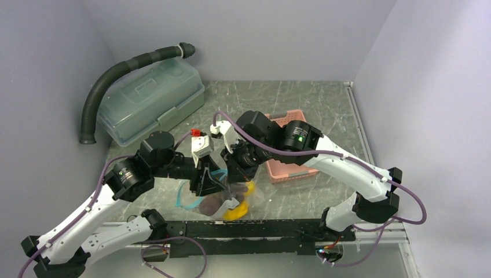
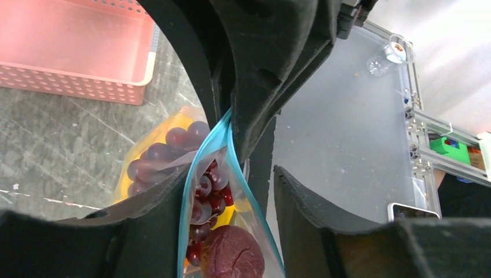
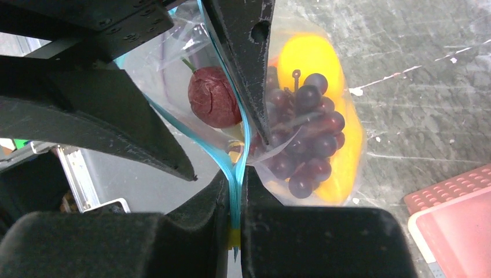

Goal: Place the food in the zip-top bag and seal the zipper
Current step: Zip the zipper food storage bag.

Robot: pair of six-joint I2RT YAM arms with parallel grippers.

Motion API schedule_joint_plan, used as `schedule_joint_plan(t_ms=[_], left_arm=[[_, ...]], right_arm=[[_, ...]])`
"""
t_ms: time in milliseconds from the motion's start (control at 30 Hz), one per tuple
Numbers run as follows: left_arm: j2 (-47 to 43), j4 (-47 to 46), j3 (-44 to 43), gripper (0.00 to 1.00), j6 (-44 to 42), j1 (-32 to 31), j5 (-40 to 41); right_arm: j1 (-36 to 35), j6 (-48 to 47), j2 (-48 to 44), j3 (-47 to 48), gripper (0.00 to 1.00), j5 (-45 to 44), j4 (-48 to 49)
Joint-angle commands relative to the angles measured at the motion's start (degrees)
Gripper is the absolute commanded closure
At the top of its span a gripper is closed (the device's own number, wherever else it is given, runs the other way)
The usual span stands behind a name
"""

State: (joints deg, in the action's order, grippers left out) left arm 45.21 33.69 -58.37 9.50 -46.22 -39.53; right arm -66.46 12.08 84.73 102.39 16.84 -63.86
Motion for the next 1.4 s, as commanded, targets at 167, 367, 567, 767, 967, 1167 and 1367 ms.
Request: schedule_joint_plan(t_ms=[167, 367, 567, 767, 967, 1167, 1367], left_arm=[[-0.2, 1.5, -1.3, 0.8, -2.2, -0.2, 2.2], [-0.7, 1.5, -1.1, 1.0, -2.1, -0.2, 4.4], [-2.3, -0.1, -0.4, 1.0, -1.5, -0.2, 2.4], [-2.1, -0.5, -0.5, 1.0, -1.4, -0.2, 0.7], [-1.3, -2.9, -0.1, 1.0, 0.7, -0.2, -1.5], [0.0, -4.1, 0.4, 1.0, 2.4, -0.2, -3.5], [0.1, -5.3, 0.5, 1.0, 3.4, -0.2, -4.7]], right_arm=[[0.2, 0.1, -2.1, 2.7, 1.0, 1.0, 2.1], [0.2, -0.6, -4.8, -1.3, 0.96, 1.8, 4.7], [0.2, -1.8, -9.4, -7.2, 0.54, 0.2, 9.7], [0.2, -3.3, -18.0, -17.0, 0.29, 1.1, 20.7], [0.1, -5.5, -26.2, -29.4, 0.24, 4.8, 32.5], [0.1, -8.5, -34.1, -40.8, 0.25, 4.4, 45.5], [0.1, -9.7, -37.4, -46.3, 0.27, 4.9, 52.8]])
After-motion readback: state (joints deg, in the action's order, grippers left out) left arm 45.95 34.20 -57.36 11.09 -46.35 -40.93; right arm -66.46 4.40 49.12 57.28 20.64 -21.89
